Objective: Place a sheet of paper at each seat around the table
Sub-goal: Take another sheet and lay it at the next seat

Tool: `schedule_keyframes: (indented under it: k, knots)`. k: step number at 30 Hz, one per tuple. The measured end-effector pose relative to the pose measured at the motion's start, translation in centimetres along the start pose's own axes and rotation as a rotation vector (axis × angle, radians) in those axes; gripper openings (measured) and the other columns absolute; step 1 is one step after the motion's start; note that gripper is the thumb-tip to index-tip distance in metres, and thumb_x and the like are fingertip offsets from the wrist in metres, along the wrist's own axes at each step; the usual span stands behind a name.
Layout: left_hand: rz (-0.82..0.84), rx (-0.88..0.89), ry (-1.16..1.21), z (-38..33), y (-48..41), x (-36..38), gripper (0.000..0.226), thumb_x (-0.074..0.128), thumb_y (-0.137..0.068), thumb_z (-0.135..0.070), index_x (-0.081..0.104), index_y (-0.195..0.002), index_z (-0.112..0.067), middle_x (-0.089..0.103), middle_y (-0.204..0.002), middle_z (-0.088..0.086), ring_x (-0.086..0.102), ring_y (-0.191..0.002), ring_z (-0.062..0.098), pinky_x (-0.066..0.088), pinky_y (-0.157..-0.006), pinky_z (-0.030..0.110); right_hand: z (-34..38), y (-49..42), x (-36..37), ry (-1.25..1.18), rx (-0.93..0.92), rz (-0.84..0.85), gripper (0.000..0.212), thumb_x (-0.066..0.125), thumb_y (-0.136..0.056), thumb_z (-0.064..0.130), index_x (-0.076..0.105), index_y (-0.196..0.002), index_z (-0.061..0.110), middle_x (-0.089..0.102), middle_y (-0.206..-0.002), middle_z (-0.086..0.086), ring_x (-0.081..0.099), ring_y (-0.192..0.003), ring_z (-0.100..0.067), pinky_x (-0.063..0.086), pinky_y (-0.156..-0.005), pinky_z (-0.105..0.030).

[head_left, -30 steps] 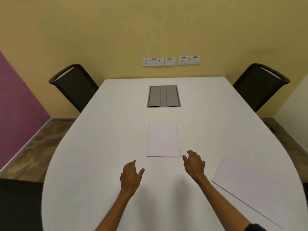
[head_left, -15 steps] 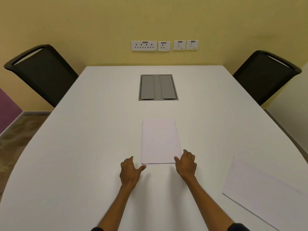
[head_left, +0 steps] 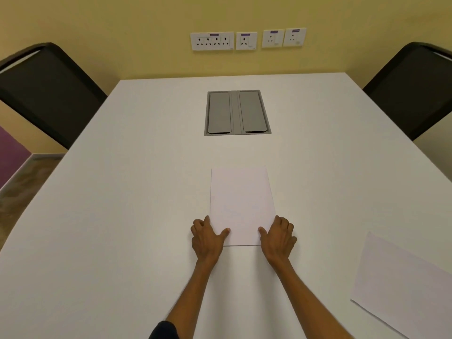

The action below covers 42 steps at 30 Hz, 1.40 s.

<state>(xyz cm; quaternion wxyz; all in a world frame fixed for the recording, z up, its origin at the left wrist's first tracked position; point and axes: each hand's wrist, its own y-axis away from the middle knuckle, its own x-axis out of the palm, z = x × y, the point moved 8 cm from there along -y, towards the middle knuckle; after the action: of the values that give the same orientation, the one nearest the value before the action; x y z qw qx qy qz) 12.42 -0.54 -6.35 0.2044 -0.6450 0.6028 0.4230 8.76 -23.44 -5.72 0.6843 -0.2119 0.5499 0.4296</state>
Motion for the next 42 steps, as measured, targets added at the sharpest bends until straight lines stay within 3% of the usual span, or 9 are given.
schedule_keyframes:
  k: [9,15,20,25,28,32,37,40,42]
  knots:
    - [-0.045,0.073,-0.15,-1.0,0.3,1.0,0.074,0.057,-0.091,-0.052,0.032,-0.147,-0.01,0.038,-0.143,0.008,0.036,-0.131,0.023,0.044,-0.096,0.033,0.4,0.2,0.4,-0.081,0.025,-0.043,0.056,0.057,-0.094,0.033,0.038,-0.143,0.013,0.038,-0.148,-0.003,0.037,-0.132,-0.023,0.041,-0.092,-0.041]
    - [-0.067,0.063,-0.142,-0.8,0.7,1.3,0.072,0.053,-0.093,-0.052,0.03,-0.149,-0.012,0.035,-0.147,0.006,0.033,-0.134,0.022,0.043,-0.098,0.033,-0.1,0.2,-0.1,-0.227,0.076,-0.169,0.033,0.066,-0.089,0.024,0.057,-0.121,0.018,0.058,-0.12,-0.002,0.049,-0.114,-0.023,0.039,-0.083,-0.037]
    - [-0.138,0.075,-0.067,-1.1,0.9,0.3,0.056,0.064,-0.09,-0.037,0.046,-0.137,-0.013,0.043,-0.138,0.006,0.041,-0.126,0.023,0.043,-0.093,0.035,-1.4,0.0,-0.3,-0.458,0.15,-0.214,0.012,0.059,-0.092,0.014,0.064,-0.104,0.014,0.072,-0.097,-0.004,0.063,-0.091,-0.028,0.045,-0.085,-0.039]
    - [-0.252,-0.033,0.135,-0.6,0.8,-1.3,0.021,0.067,-0.089,-0.022,0.066,-0.109,-0.014,0.064,-0.113,0.006,0.054,-0.111,0.026,0.04,-0.091,0.038,-2.9,0.2,-0.2,-0.765,0.287,-0.205,0.01,0.062,-0.091,0.013,0.069,-0.099,0.013,0.073,-0.094,-0.007,0.062,-0.077,-0.022,0.048,-0.074,-0.031]
    - [-0.267,-0.148,0.299,0.1,1.0,-2.1,0.011,0.066,-0.09,-0.022,0.07,-0.097,-0.014,0.072,-0.097,0.003,0.063,-0.1,0.028,0.043,-0.092,0.04,-3.4,0.3,-0.5,-0.943,0.325,-0.188,0.013,0.067,-0.088,0.011,0.071,-0.1,0.008,0.073,-0.097,-0.009,0.061,-0.078,-0.018,0.049,-0.076,-0.028]
    - [-0.218,-0.268,0.356,0.6,1.6,-2.5,0.023,0.064,-0.092,-0.028,0.069,-0.106,-0.011,0.073,-0.106,0.007,0.066,-0.101,0.03,0.043,-0.097,0.041,-3.9,0.8,-0.8,-1.096,0.402,-0.137,0.017,0.071,-0.085,0.009,0.073,-0.102,0.007,0.073,-0.096,-0.01,0.065,-0.082,-0.021,0.051,-0.077,-0.029]
    - [-0.164,-0.221,0.276,0.4,2.1,-2.9,0.04,0.063,-0.092,-0.036,0.064,-0.122,-0.01,0.067,-0.121,0.008,0.058,-0.117,0.03,0.037,-0.101,0.043,-3.5,1.1,-1.5,-1.171,0.399,-0.11,0.017,0.072,-0.084,0.008,0.073,-0.101,0.006,0.073,-0.095,-0.01,0.065,-0.081,-0.02,0.05,-0.076,-0.027]
    - [-0.135,-0.222,0.396,0.5,2.5,-3.0,0.041,0.064,-0.091,-0.033,0.063,-0.123,-0.006,0.067,-0.122,0.011,0.06,-0.115,0.03,0.044,-0.1,0.04,-3.4,1.4,-1.8,-1.216,0.39,-0.08,0.02,0.073,-0.084,0.01,0.073,-0.104,0.005,0.073,-0.095,-0.009,0.066,-0.083,-0.02,0.051,-0.078,-0.027]
    - [-0.113,-0.218,0.516,0.4,2.8,-3.2,0.038,0.065,-0.091,-0.028,0.065,-0.119,-0.002,0.068,-0.118,0.014,0.062,-0.112,0.032,0.047,-0.092,0.036,-3.5,1.8,-2.2,-1.234,0.391,-0.062,0.022,0.073,-0.083,0.011,0.072,-0.105,0.006,0.072,-0.095,-0.008,0.066,-0.084,-0.02,0.053,-0.079,-0.028]
